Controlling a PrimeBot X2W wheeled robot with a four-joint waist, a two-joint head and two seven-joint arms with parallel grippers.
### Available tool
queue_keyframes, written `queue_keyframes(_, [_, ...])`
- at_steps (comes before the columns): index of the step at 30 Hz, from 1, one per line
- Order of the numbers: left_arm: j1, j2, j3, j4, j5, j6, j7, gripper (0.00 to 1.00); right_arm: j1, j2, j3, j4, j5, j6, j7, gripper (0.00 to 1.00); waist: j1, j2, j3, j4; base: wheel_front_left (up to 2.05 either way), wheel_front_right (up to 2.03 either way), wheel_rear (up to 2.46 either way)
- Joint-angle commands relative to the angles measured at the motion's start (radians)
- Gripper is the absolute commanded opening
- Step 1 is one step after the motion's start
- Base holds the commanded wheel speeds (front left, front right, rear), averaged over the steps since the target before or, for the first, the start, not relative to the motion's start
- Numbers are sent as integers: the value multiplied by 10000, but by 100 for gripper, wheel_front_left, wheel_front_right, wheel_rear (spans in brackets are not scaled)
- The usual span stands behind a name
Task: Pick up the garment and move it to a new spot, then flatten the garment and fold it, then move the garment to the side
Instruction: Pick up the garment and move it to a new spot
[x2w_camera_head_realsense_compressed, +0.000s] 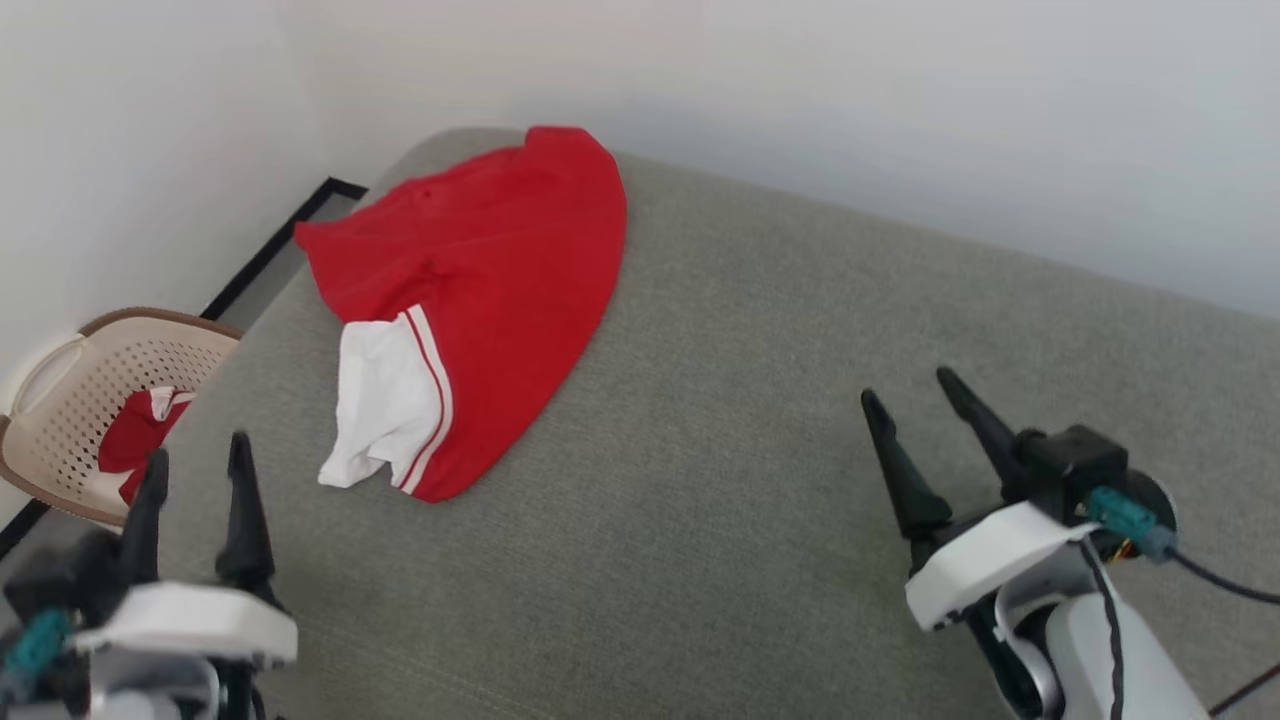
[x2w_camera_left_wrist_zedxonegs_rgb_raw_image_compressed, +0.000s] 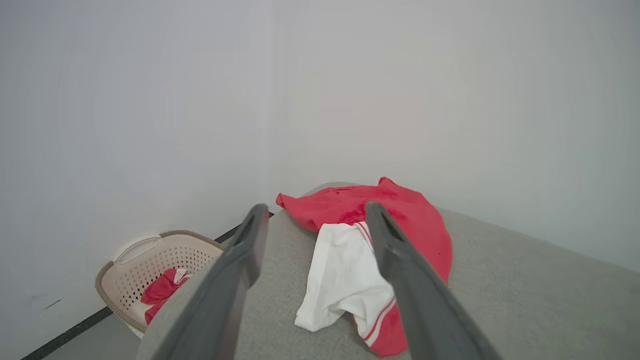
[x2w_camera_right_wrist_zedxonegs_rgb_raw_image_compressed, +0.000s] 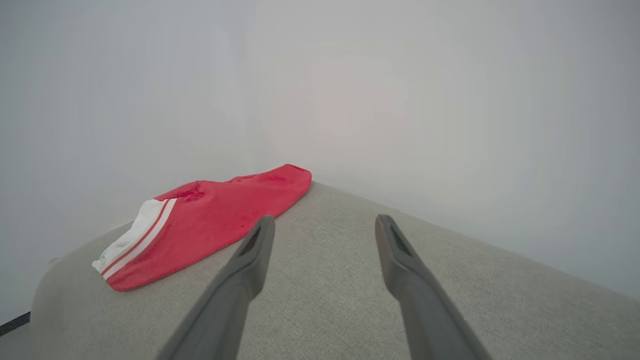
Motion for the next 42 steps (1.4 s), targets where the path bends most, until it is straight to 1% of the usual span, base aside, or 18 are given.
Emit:
queue_keyframes(1, [-396,150,-45,84,-23,-72,72,100,-149,-32,-61,-101,-62,-3,86,100,0,0,338,-195,0,0,0])
queue_keyframes(4, [-1161,324,-128,392,-190,-154,95,100,-387,-146,-136,-341,-140,-3,229,100,0,0,809,-455,0,0,0])
queue_keyframes(8, [-2396,781,-171,1089,-447,-260,190,100,-777,-283,-86,-708,-356,-3,386,100,0,0,1543,-923,0,0,0])
queue_keyframes(13, [-3983,1457,-394,2511,-987,-375,348,100,-1297,-448,-125,-1169,-540,-5,601,100,0,0,2546,-1495,0,0,0])
queue_keyframes(16, [-4906,1666,-614,3405,-1323,-410,337,100,-1587,-509,-151,-1424,-608,-3,719,100,0,0,3165,-1782,0,0,0])
queue_keyframes(19, [-5791,1975,-997,4219,-1719,-400,352,100,-1845,-611,-184,-1638,-650,-3,804,100,0,0,3739,-2003,0,0,0])
queue_keyframes(22, [-6564,2223,-1431,5094,-2276,-404,631,100,-2078,-662,-185,-1912,-729,-3,967,100,0,0,4314,-2196,0,0,0])
queue_keyframes(27, [-7731,2591,-2122,6654,-2992,-407,1777,100,-2381,-823,-198,-2261,-780,-5,1230,100,0,0,5102,-2501,0,0,0])
queue_keyframes(31, [-8432,2803,-2621,7794,-3544,-406,3187,100,-2540,-924,-133,-2511,-827,-3,1438,100,0,0,5520,-2732,0,0,0])
queue_keyframes(32, [-8603,2823,-2599,8076,-3776,-407,3543,100,-2564,-949,-127,-2555,-842,-3,1454,100,0,0,5601,-2778,0,0,0])
queue_keyframes(36, [-9018,2677,-2820,9243,-4141,-407,5138,100,-2584,-960,-122,-2757,-850,-3,1566,100,0,0,5860,-2890,0,0,0])
queue_keyframes(37, [-9018,2677,-2820,9243,-4141,-407,5138,100,-2584,-960,-122,-2757,-850,-3,1566,100,0,0,5860,-2890,0,0,0])
queue_keyframes(38, [-9146,2505,-2985,9674,-4267,-409,5782,100,-2535,-947,-118,-2848,-884,-3,1601,100,0,0,5922,-2913,0,0,0])
queue_keyframes(39, [-9146,2505,-2985,9674,-4267,-409,5782,100,-2535,-947,-118,-2848,-884,-3,1601,100,0,0,5922,-2913,0,0,0])
queue_keyframes(42, [-9148,2227,-3183,10361,-4358,-409,6784,100,-2459,-924,-122,-2911,-902,-3,1643,100,0,0,5978,-2941,0,0,0])
